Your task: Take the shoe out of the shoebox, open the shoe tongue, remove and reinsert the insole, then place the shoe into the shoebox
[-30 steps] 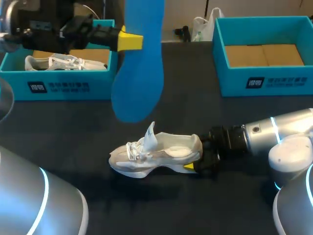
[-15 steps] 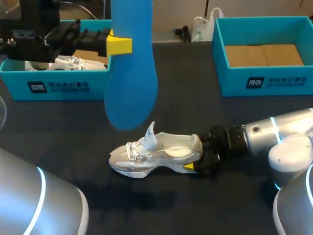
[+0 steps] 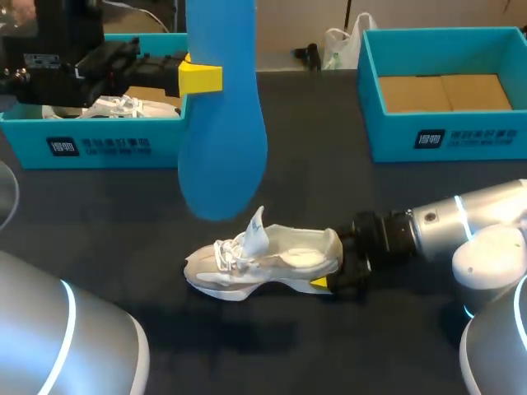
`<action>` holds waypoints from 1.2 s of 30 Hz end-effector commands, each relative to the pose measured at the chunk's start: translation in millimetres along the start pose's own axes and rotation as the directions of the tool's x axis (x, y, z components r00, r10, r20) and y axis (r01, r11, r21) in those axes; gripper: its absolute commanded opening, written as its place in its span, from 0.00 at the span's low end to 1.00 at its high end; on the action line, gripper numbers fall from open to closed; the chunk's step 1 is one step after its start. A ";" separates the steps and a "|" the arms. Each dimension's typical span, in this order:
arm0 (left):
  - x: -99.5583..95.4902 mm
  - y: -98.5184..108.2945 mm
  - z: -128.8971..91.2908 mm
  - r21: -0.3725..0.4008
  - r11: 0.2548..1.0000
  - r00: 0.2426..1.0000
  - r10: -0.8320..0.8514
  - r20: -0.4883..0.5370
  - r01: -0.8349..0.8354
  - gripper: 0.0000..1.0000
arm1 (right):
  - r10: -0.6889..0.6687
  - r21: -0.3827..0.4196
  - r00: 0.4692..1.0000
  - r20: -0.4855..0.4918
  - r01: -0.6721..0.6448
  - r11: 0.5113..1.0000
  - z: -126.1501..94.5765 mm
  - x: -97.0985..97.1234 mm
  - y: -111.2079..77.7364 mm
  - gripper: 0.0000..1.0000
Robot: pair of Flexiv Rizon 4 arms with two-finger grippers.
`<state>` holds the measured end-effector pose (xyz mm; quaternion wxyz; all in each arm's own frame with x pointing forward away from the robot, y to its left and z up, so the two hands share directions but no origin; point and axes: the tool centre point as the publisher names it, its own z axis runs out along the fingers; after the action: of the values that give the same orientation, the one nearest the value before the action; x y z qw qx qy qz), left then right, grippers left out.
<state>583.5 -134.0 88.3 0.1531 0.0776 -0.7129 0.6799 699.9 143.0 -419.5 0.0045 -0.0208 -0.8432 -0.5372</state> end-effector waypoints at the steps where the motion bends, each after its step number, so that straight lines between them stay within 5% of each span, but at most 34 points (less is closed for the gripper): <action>1: -1.9 -1.4 2.0 -0.002 1.000 1.000 0.000 -0.003 0.000 0.00 | 0.013 0.098 1.000 -0.011 -0.012 0.995 -6.9 -3.0 11.1 1.00; 17: -1.9 -1.4 2.0 -0.002 1.000 1.000 0.000 -0.003 0.000 0.00 | 0.071 0.484 0.997 -0.006 -0.059 0.873 -32.5 -2.0 21.5 1.00; 36: -1.9 -1.4 2.0 -0.002 1.000 1.000 0.000 -0.003 0.000 0.00 | 0.120 0.847 0.993 -0.013 -0.053 0.529 -38.4 6.5 52.3 1.00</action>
<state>584.0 -134.4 88.6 0.1533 0.0774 -0.7134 0.6794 694.9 126.9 -362.3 0.0612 -0.0517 -0.9582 -0.2745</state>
